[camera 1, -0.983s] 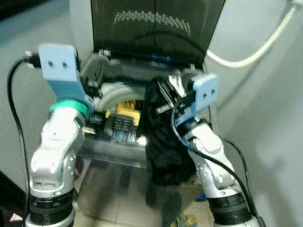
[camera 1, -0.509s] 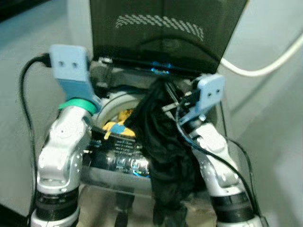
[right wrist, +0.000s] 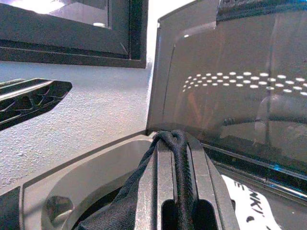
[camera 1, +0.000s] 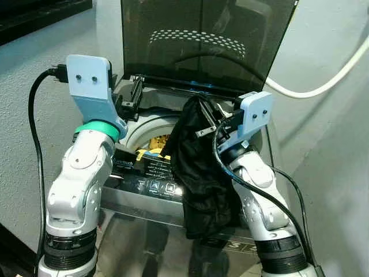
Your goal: Clothes washing
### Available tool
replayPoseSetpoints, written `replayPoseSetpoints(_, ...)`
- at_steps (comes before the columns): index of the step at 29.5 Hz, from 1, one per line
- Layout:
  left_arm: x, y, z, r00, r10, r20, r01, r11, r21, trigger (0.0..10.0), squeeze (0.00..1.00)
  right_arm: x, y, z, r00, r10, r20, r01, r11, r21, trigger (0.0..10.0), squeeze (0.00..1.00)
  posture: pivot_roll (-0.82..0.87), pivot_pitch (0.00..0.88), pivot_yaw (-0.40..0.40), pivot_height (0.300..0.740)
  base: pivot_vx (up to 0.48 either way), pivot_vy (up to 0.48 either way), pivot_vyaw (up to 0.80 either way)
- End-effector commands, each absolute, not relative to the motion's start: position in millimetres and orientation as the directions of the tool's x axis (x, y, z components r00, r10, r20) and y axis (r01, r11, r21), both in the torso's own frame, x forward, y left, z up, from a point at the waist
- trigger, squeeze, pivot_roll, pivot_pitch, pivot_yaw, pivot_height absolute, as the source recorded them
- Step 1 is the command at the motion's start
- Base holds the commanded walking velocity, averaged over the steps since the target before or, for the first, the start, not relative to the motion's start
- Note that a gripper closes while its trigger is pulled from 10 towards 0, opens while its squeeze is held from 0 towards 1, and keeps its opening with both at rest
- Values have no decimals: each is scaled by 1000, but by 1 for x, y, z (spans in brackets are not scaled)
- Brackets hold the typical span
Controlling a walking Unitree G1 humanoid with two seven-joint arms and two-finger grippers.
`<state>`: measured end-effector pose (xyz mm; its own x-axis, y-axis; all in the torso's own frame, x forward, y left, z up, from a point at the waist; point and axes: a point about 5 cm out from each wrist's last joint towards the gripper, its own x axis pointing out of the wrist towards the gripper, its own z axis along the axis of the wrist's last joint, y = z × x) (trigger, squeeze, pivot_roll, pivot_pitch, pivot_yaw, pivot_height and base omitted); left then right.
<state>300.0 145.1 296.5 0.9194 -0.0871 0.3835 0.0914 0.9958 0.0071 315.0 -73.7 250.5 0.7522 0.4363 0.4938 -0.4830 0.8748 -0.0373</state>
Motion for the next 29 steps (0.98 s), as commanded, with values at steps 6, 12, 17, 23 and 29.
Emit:
replayPoseSetpoints(6,301,143,295,922,-89,377,95,995,5,10000,0,314,-76,248,761,428,488,-472,881,-36,10000,0,150,0,-15,740,0,0,0)
replayPoseSetpoints(12,301,144,293,924,-82,372,91,996,-8,10000,0,315,-77,248,764,427,484,-470,882,-37,10000,0,152,0,-20,740,0,0,0)
replayPoseSetpoints(17,301,144,292,926,-79,370,90,996,-12,10000,0,316,-77,248,765,426,483,-468,883,-38,10000,0,152,0,-20,740,0,0,0)
replayPoseSetpoints(23,301,144,291,929,-74,364,87,996,-19,10000,0,316,-77,247,764,430,481,-471,881,-39,10000,0,151,0,-22,740,0,146,0)
replayPoseSetpoints(29,301,145,292,925,-72,372,74,997,9,10000,0,316,-76,247,763,432,481,-473,880,-42,10000,0,150,0,-23,740,0,155,0)
